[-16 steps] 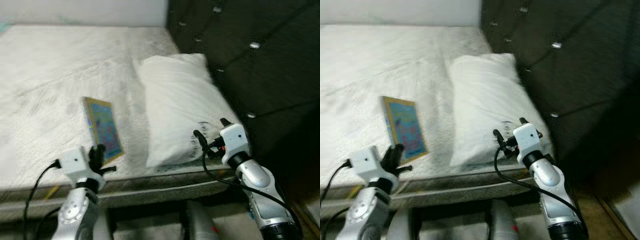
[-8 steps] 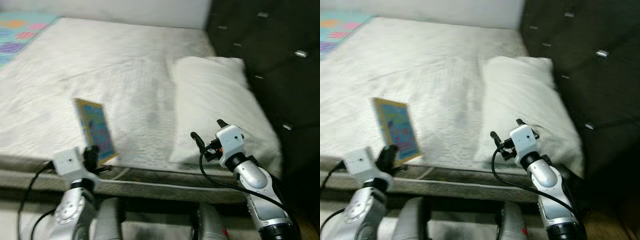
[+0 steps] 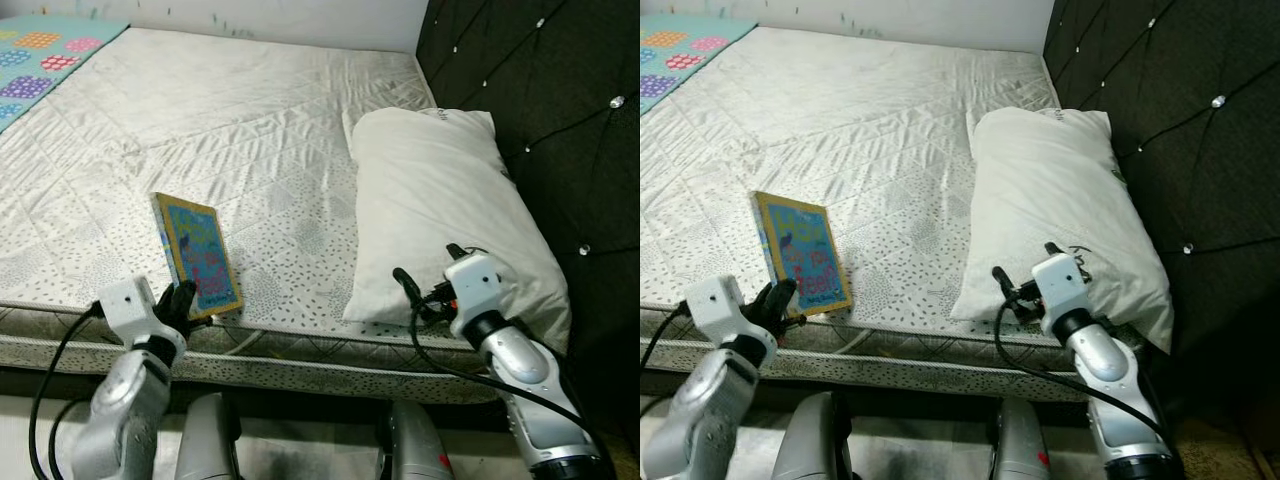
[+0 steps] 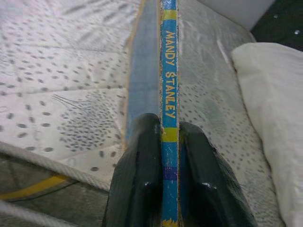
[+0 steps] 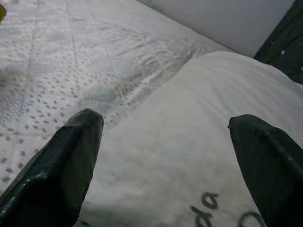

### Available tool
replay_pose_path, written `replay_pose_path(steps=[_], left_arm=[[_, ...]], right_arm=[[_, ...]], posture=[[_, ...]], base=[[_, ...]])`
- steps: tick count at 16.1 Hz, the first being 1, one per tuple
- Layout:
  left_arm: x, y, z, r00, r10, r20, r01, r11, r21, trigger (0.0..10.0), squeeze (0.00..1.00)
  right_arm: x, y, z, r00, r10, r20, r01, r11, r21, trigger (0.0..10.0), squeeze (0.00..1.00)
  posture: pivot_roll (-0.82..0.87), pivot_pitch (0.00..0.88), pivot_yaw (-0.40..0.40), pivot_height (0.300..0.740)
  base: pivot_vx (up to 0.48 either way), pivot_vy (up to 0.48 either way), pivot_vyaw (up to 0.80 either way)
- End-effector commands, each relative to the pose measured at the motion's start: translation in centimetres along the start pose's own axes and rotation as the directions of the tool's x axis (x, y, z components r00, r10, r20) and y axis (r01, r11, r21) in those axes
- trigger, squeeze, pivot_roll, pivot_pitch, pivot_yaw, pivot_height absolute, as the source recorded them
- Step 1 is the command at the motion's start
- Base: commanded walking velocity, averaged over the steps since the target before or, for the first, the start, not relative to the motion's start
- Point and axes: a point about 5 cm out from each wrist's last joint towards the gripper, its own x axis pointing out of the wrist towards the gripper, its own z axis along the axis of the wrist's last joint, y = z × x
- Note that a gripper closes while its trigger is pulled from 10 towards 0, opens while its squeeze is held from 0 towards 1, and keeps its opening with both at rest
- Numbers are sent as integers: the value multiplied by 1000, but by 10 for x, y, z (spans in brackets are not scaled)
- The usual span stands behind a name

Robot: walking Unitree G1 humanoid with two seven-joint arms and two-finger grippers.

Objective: Clean up the room

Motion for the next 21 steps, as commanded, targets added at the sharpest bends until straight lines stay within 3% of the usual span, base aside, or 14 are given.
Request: replay_pose_path(steps=[1, 4, 9, 12, 14, 21], left_arm=[[7, -7, 4, 998, -59, -2, 59, 998, -9, 10000, 0], [21, -16, 17, 992, -125, 16, 126, 992, -15, 10000, 0], [37, -26, 40, 987, -141, 83, 145, 988, -48, 10000, 0], [48, -28, 22, 986, -163, -27, 156, 972, -174, 10000, 0], [53, -31, -1, 967, -214, -137, 177, 955, -239, 10000, 0], [54, -31, -5, 963, -218, -161, 174, 952, -252, 10000, 0]], right_arm=[[-3, -5, 4, 1000, -10, 7, 10, 1000, -7, 10000, 0], [-9, -10, 3, 1000, -10, -9, 9, 1000, -24, 10000, 0], [-8, -14, 6, 1000, -15, -11, 14, 999, -36, 10000, 0], [-9, -15, 7, 1000, -19, -11, 19, 999, -47, 10000, 0], [-14, -19, 9, 1000, -27, -15, 26, 998, -59, 10000, 0], [-15, -20, 9, 999, -29, -17, 28, 998, -62, 10000, 0]], posture=[[-179, 95, -90, 572], [-196, 98, -106, 572], [-205, 90, -110, 572], [-227, 94, -118, 572], [-242, 101, -121, 572], [-258, 109, -127, 572]], base=[[0, 0, 0], [0, 0, 0], [0, 0, 0], [0, 0, 0], [0, 0, 0], [0, 0, 0]])
